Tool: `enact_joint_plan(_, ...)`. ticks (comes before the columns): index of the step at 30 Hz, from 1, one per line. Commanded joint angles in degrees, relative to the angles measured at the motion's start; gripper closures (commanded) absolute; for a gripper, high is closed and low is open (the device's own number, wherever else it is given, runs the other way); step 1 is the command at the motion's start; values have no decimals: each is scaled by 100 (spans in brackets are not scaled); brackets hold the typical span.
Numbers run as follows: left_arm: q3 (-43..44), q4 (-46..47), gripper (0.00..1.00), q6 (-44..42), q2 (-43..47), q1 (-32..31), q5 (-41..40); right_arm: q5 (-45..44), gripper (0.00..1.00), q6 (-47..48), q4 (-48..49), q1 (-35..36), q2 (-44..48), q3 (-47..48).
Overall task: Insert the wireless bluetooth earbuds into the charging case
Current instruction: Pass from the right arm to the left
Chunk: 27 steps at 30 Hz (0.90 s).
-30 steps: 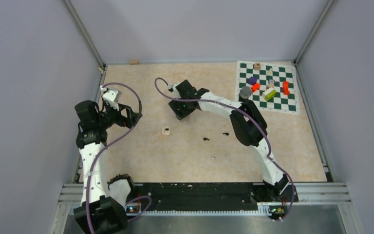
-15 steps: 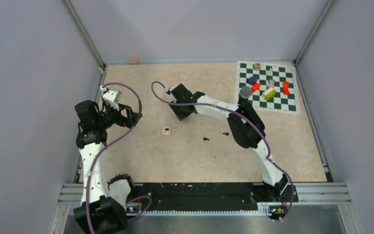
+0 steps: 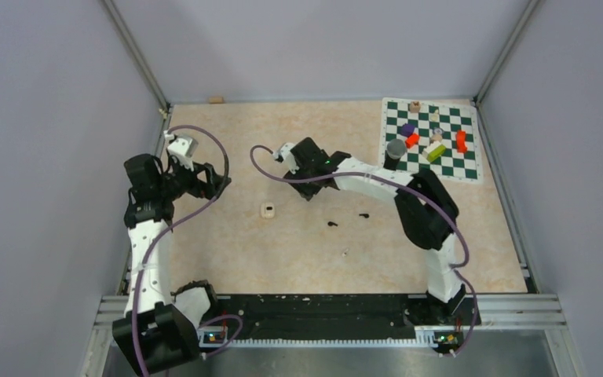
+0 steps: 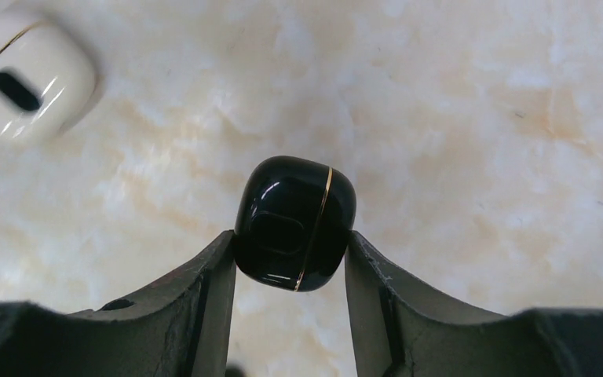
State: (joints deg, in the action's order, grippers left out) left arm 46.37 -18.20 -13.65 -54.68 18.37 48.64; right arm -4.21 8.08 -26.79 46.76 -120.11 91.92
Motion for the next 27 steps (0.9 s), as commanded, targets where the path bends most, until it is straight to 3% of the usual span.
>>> enact_joint_plan(1, 938, -279, 1, -428, -621, -587, -379, 624, 65, 1099, 297, -122, 1856, -660)
enact_joint_plan(5, 2110, -1078, 1, -686, -1348, -1473, -789, 934, 65, 1537, 630, -277, 3147, -1585)
enact_joint_plan(10, 3398, -1221, 1, 217, -2316, -2312, -136, 953, 64, 1939, 1154, -279, 4439, -2449)
enact_joint_plan(16, 4661, -1470, 1, 1192, -3492, -3241, 663, 788, 63, 2058, 1848, -282, 5230, -3233)
enact_joint_plan(20, 4694, -1146, 1, 1808, -3742, -3665, 830, 574, 63, 2059, 2100, -293, 5394, -3489)
enact_joint_plan(27, 4082, -870, 2, 1841, -3729, -4199, 645, 565, 62, 2075, 2321, -317, 5499, -3639)
